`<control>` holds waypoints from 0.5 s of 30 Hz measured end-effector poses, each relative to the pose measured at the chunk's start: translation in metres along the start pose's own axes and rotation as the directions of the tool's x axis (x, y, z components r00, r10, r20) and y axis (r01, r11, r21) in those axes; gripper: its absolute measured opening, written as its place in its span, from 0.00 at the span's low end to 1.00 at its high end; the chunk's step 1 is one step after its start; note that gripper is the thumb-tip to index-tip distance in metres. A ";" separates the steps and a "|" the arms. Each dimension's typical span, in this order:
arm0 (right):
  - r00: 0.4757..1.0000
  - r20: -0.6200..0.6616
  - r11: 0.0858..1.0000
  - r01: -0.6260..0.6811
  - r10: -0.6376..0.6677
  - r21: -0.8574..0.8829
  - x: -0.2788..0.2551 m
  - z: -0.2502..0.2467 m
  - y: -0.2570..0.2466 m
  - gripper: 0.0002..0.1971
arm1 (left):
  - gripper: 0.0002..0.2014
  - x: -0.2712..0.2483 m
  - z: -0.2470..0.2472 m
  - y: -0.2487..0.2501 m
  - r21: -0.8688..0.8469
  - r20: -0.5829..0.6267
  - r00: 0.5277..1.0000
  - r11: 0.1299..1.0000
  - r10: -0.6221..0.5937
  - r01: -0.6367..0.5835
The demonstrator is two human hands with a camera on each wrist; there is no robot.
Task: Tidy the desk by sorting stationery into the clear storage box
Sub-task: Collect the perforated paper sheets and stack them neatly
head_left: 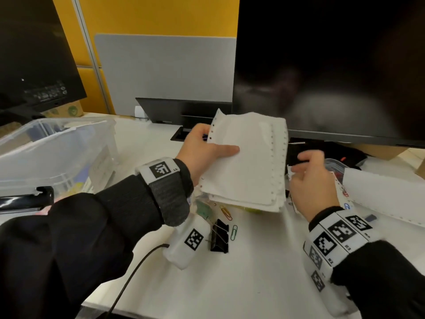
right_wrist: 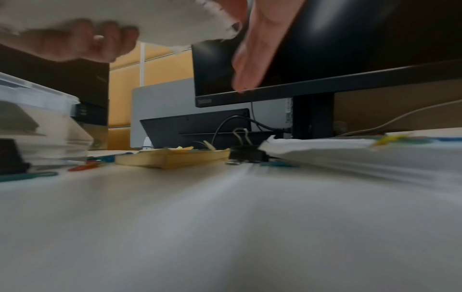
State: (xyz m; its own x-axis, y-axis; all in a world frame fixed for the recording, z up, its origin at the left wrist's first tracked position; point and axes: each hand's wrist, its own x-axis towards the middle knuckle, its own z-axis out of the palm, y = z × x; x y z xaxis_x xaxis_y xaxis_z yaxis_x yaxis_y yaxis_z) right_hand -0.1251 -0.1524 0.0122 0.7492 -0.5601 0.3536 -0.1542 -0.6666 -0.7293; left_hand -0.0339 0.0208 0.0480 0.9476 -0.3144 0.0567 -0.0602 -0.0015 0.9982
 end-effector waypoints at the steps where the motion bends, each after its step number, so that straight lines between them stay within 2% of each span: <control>1: 0.994 0.076 0.986 -0.062 0.075 -0.156 0.001 0.000 0.005 0.20 | 0.26 0.001 -0.001 0.001 -0.003 -0.035 0.998 0.999 0.049 -0.049; 4: 0.910 0.262 0.845 -0.150 0.320 -0.514 0.000 0.002 0.015 0.31 | 0.32 0.003 -0.007 0.004 0.057 -0.097 0.982 0.986 0.164 -0.159; 6: 0.854 0.333 0.781 -0.127 0.399 -0.612 -0.003 0.005 0.016 0.39 | 0.38 0.004 -0.010 0.007 0.100 -0.116 0.975 0.978 0.192 -0.181; 9: 0.864 0.309 0.728 -0.092 0.398 -0.680 -0.004 0.003 0.013 0.40 | 0.41 0.007 -0.016 0.011 0.144 -0.082 0.979 0.974 0.187 -0.174; 11: 0.883 0.291 0.706 -0.062 0.368 -0.705 -0.004 0.000 0.010 0.35 | 0.36 0.008 -0.018 0.012 0.161 -0.044 0.980 0.969 0.194 -0.185; 14: 0.914 0.300 0.754 -0.010 0.273 -0.656 -0.003 -0.005 0.007 0.23 | 0.14 0.006 -0.016 0.012 0.202 0.010 0.978 0.958 0.206 -0.204; 15: 0.929 0.289 0.772 0.006 0.231 -0.635 -0.004 -0.005 0.006 0.19 | 0.10 0.005 -0.014 0.013 0.222 0.024 0.978 0.953 0.208 -0.208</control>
State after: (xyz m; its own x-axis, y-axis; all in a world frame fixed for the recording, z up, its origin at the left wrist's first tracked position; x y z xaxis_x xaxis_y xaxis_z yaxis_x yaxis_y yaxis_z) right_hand -0.1323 -0.1570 0.0098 0.8466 -0.5322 -0.0096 -0.5242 -0.8304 -0.1891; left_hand -0.0252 0.0327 0.0613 0.9067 -0.3304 0.2621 -0.3237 -0.1469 0.9347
